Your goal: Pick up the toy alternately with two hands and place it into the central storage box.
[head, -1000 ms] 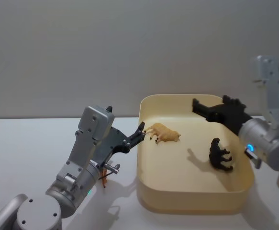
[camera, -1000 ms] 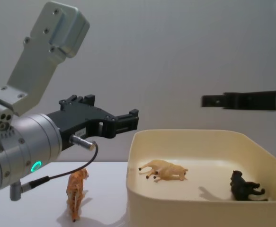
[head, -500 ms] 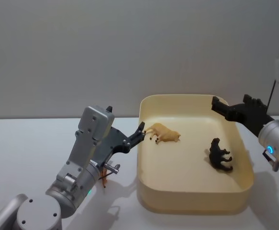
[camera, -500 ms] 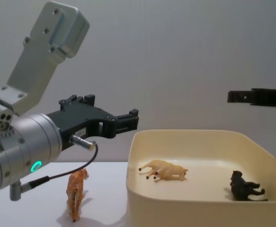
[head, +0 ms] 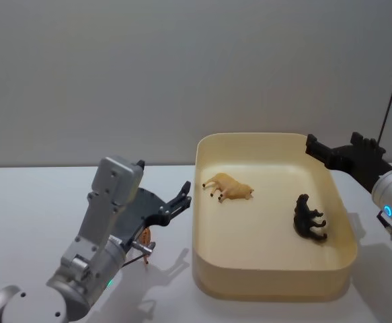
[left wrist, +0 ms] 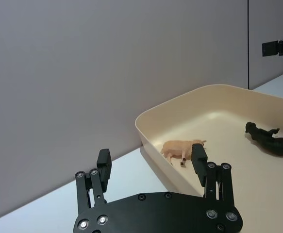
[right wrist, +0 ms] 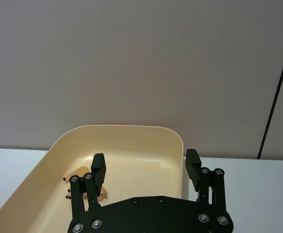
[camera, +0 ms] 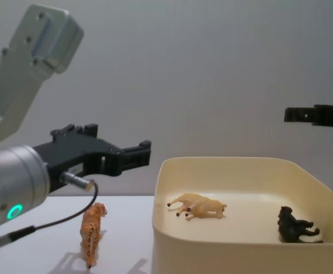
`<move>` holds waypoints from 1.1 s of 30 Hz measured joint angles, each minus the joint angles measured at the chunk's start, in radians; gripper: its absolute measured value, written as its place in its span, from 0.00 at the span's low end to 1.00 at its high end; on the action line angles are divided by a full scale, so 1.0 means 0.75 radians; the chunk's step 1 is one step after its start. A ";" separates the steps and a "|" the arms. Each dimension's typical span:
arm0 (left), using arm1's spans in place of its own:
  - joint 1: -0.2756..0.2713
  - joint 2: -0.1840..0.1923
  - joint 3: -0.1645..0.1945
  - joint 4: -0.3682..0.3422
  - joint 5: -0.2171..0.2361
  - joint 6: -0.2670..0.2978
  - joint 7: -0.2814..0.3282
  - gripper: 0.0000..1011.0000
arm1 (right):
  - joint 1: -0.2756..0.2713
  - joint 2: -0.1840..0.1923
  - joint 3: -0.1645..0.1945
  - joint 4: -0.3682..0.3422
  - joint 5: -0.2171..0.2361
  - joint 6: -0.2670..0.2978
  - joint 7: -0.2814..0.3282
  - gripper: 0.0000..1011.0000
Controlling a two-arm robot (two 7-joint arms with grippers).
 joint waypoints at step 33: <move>0.007 0.018 -0.064 0.121 -0.334 0.251 -0.080 0.99 | -0.007 0.007 0.007 -0.009 0.007 -0.002 -0.006 0.99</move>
